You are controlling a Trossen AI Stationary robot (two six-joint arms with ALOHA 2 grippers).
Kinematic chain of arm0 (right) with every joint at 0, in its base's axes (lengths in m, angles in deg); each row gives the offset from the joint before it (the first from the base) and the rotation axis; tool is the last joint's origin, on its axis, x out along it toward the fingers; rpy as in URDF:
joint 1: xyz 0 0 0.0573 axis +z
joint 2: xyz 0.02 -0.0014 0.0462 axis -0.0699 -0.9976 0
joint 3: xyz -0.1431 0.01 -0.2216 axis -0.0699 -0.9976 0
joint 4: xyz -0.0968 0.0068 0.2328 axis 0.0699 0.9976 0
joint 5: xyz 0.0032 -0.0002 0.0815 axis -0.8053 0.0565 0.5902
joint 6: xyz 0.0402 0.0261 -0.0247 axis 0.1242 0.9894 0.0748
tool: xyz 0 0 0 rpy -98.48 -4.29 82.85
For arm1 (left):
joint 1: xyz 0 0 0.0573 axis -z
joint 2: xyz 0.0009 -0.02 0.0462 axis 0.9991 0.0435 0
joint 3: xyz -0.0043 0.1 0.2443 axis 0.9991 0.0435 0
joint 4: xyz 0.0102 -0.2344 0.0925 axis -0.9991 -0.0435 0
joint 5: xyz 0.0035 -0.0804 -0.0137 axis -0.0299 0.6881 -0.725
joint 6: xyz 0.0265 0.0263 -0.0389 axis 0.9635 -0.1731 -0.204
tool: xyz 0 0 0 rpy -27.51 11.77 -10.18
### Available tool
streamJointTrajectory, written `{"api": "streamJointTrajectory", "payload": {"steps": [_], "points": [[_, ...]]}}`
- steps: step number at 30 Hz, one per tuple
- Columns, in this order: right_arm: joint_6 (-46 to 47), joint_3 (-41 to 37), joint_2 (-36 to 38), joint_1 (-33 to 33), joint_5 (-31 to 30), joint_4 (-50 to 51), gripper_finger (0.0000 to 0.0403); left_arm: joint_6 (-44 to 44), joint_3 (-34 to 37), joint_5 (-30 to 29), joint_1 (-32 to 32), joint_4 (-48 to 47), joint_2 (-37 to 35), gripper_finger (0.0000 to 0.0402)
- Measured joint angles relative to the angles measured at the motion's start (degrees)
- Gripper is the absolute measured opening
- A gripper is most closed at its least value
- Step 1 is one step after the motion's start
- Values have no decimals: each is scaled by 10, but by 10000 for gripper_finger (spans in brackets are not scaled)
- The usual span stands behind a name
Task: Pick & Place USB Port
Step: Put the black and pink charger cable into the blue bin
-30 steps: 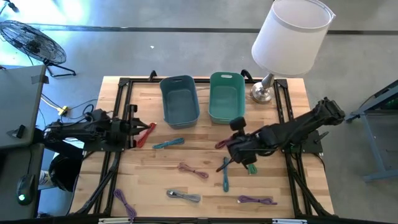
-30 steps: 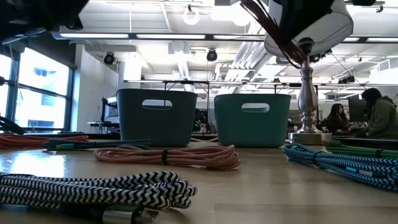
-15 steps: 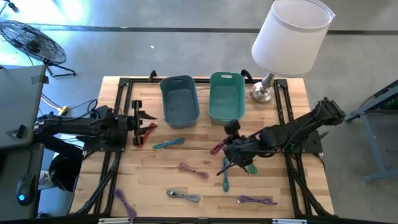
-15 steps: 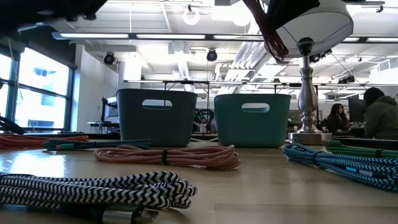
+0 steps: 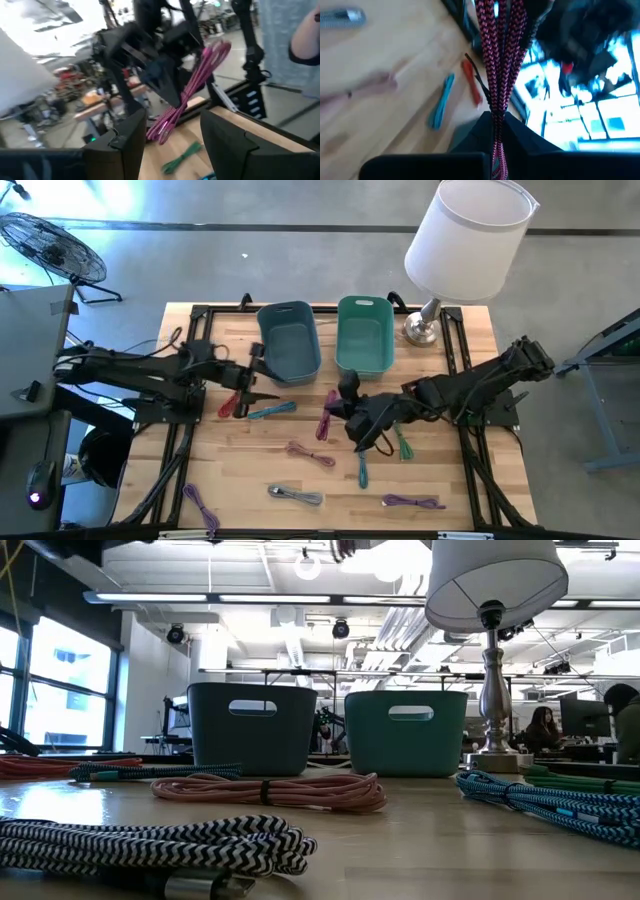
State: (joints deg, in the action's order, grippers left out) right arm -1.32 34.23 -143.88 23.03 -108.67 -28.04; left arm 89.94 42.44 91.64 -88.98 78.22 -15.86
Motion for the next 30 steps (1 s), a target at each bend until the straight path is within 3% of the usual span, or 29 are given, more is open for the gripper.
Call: {"api": "streamJointTrajectory", "payload": {"steps": [5, 10, 14, 30], "points": [[-27, 0, 0, -22, 39, -32, 10, 9, -46, 47, 0, 3, 79, 181], [-24, 0, -4, -40, 82, -32, 10, 33, -78, 47, 0, 2, 138, 181], [-27, 0, -15, -41, 80, -33, 10, 37, -106, 47, 0, 4, 175, 181], [-7, 0, -29, -40, 77, -35, 10, 35, -157, 79, 47, 0, 223, 181]]}}
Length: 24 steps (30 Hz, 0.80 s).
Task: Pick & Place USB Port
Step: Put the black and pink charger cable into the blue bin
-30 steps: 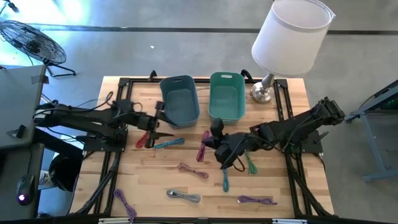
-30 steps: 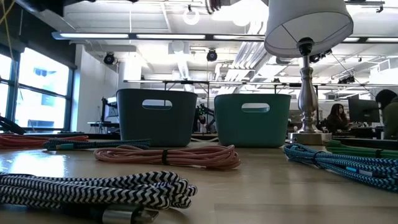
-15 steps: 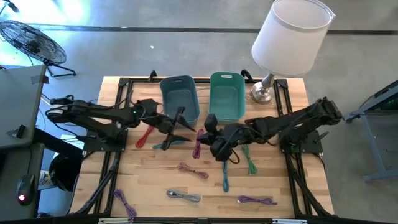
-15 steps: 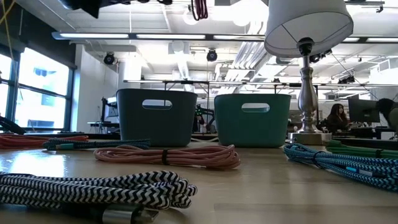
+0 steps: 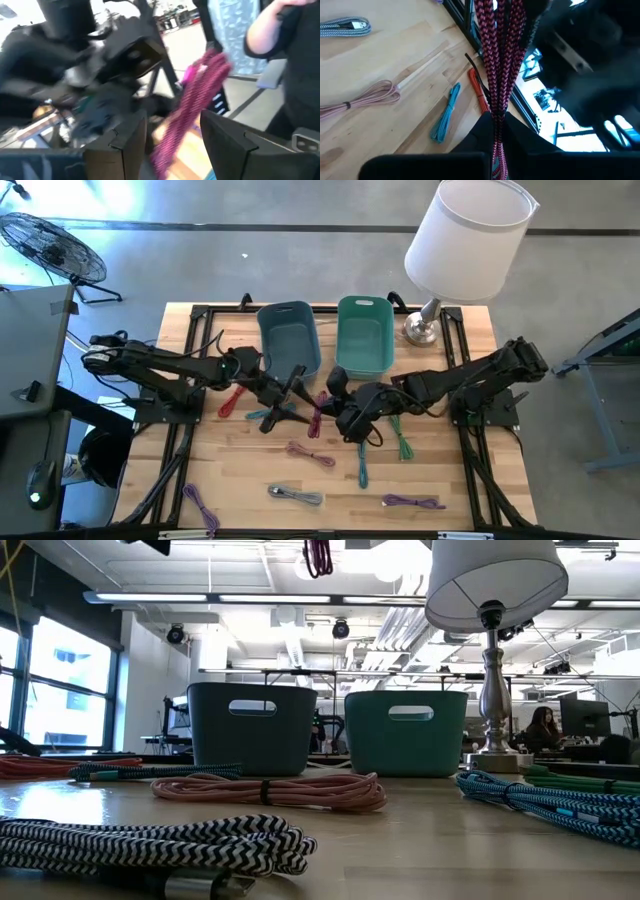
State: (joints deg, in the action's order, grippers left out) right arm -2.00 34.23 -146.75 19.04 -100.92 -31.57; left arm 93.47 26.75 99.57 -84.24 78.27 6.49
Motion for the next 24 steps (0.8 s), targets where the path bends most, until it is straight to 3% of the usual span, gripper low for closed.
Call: {"api": "streamJointTrajectory", "payload": {"steps": [19, 24], "points": [[2, 0, 0, -8, 3, -9, 10, 6, 0, -4, 24, 0, 0, 181], [4, 0, 0, -20, 3, -8, 10, 24, 0, -34, 24, 3, 0, 181]]}}
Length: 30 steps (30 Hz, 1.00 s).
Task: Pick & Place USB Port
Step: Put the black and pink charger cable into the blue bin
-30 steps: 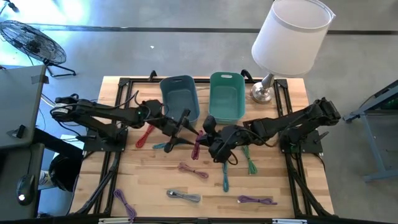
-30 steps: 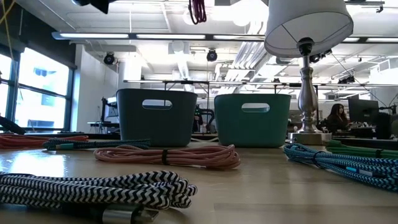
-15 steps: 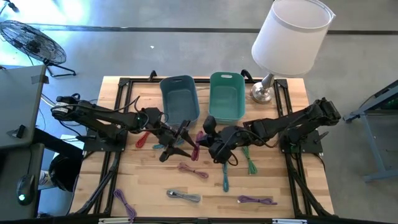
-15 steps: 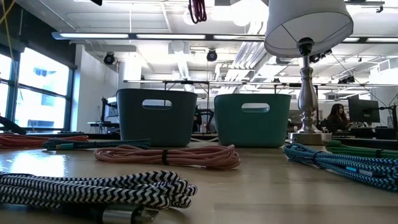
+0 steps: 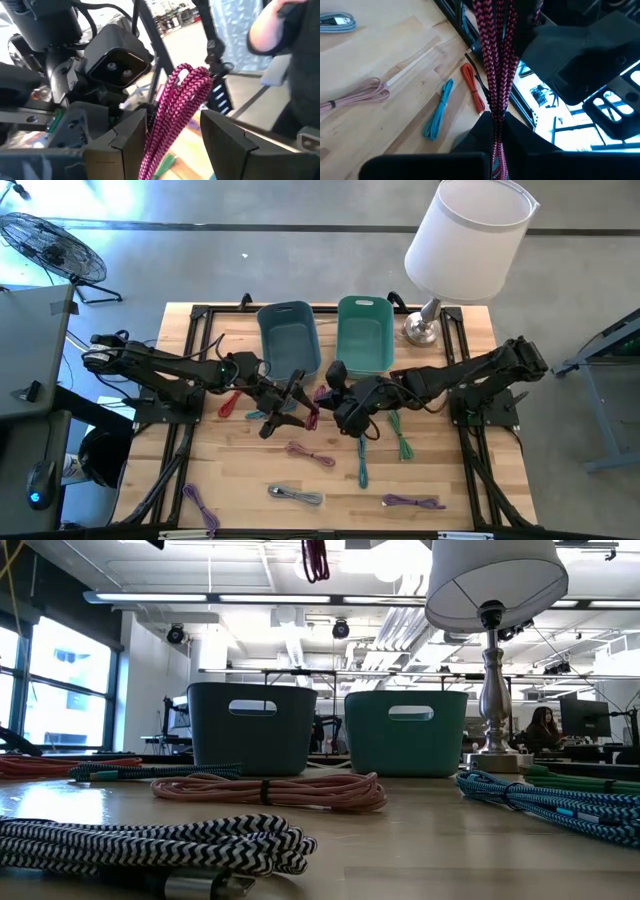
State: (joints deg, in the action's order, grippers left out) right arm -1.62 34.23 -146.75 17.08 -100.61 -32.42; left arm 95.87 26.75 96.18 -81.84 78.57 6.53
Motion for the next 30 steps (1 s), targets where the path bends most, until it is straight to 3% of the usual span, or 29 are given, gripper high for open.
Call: {"api": "streamJointTrajectory", "payload": {"steps": [9, 11, 15, 20, 27, 30], "points": [[4, 0, 0, -12, 2, 0, 12, 9, 0, -45, 0, 1, 0, 170], [16, 0, 0, -12, 3, -1, 23, 12, 0, -48, 0, 1, 0, 140], [39, 0, 0, -12, 3, 2, 56, 40, 0, -50, 0, 0, 0, 30], [85, 0, 0, -12, -10, 6, 85, 55, 0, -63, 0, -7, 0, 14], [111, 0, 1, 2, -137, 65, 117, 85, 1, -107, 0, -56, -10, 13], [128, 0, 1, 6, -221, 94, 128, 111, 1, -172, 0, -91, -31, 12]]}}
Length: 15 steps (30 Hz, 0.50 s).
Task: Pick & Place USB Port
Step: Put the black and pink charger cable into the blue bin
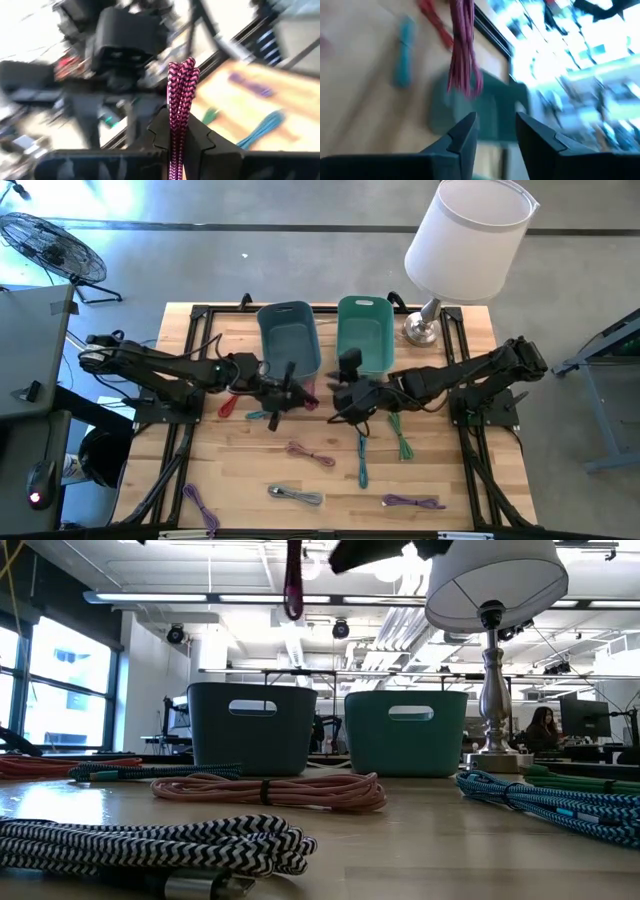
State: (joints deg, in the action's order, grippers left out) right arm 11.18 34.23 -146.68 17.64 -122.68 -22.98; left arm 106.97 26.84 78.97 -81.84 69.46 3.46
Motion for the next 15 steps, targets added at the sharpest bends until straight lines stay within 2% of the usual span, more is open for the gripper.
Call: {"api": "streamJointTrajectory", "payload": {"steps": [3, 7, 11, 13, 15], "points": [[42, 0, 0, 0, -107, 27, 132, 17, 0, -72, -1, -23, -23, 12], [85, 0, 0, -8, -211, 76, 132, -24, -1, -172, -29, -66, -61, 12], [119, 0, 0, -15, -236, 121, 133, -111, 0, -286, -92, -161, -88, 12], [135, 0, 0, -16, -234, 140, 133, -160, 0, -293, -131, -192, -89, 12], [151, 0, 0, -16, -233, 153, 133, -199, 0, -270, -168, -214, -88, 12]]}}
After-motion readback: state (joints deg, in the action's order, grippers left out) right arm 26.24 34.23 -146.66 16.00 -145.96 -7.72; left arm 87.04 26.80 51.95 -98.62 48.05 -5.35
